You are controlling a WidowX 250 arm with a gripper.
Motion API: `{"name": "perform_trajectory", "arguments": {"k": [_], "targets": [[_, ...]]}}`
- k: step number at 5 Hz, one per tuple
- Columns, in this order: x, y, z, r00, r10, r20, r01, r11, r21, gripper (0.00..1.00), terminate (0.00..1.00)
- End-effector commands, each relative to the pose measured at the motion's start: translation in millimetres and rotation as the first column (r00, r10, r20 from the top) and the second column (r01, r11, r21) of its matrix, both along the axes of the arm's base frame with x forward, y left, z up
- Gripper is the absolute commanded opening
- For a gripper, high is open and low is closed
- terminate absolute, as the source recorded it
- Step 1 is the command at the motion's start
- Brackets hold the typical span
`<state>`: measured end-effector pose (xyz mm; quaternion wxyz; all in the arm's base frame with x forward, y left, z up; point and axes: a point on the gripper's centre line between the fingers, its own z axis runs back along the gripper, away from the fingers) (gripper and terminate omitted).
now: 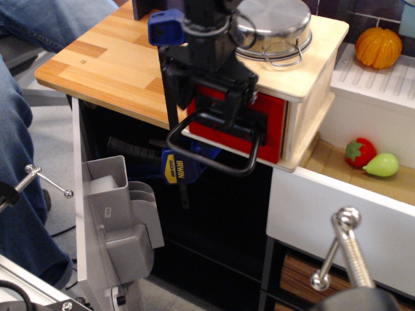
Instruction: Close drawer of box
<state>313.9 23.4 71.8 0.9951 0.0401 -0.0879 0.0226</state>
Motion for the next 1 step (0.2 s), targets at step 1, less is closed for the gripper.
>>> {"name": "perform_trajectory", "arguments": {"k": [1], "targets": [[33.7,4.3,26.2,0.997,0.023,0.074,-0.024,1.0,0.02,1.0,1.0]]}}
